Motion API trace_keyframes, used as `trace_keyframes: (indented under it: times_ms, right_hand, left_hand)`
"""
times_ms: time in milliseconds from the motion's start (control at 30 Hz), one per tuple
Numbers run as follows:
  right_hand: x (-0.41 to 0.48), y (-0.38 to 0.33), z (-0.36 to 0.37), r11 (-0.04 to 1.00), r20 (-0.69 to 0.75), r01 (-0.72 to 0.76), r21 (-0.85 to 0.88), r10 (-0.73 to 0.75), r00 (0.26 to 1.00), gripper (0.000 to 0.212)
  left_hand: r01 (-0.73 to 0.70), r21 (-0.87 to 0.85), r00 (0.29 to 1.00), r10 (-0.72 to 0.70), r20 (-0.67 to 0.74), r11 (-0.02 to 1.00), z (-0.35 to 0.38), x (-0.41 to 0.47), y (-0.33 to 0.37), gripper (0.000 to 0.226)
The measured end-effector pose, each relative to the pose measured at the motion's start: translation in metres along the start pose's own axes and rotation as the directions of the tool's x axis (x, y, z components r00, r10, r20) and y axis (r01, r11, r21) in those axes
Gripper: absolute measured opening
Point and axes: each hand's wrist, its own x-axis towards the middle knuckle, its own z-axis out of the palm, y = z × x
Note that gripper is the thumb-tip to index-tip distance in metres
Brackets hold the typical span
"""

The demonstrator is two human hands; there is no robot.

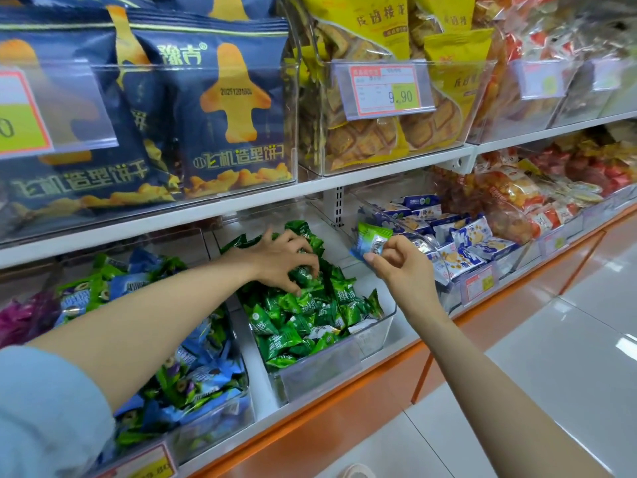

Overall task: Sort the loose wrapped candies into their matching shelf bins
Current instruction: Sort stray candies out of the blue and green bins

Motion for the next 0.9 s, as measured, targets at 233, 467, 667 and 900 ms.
trace_keyframes:
  times_ms: [233,467,667,900]
  right_hand:
    - [0.001,-0.003,0.000,0.997,0.008,-0.048,0.065,0.047,0.999,0.029]
    - [-0.002,-0.012,-0.003,0.990,-0.010,-0.064,0.122,0.065,0.998,0.020]
    - [-0.004,-0.016,-0.005,0.978,-0.049,-0.094,0.188,0.105,0.993,0.021]
    - [-0.002,-0.017,-0.005,0.965,-0.059,-0.087,0.246,0.104,0.993,0.022]
  left_hand:
    - [0.039,-0.171,0.999,-0.045,-0.030,0.984,-0.007,-0.003,0.004,0.047]
    - [-0.207,-0.532,0.978,0.179,-0.104,0.821,-0.007,0.014,0.072,0.051]
    - [-0.113,-0.688,0.992,0.125,-0.033,0.717,0.009,0.021,0.075,0.037]
    - [-0.179,-0.652,0.972,0.031,-0.232,0.737,0.000,0.012,0.063,0.014]
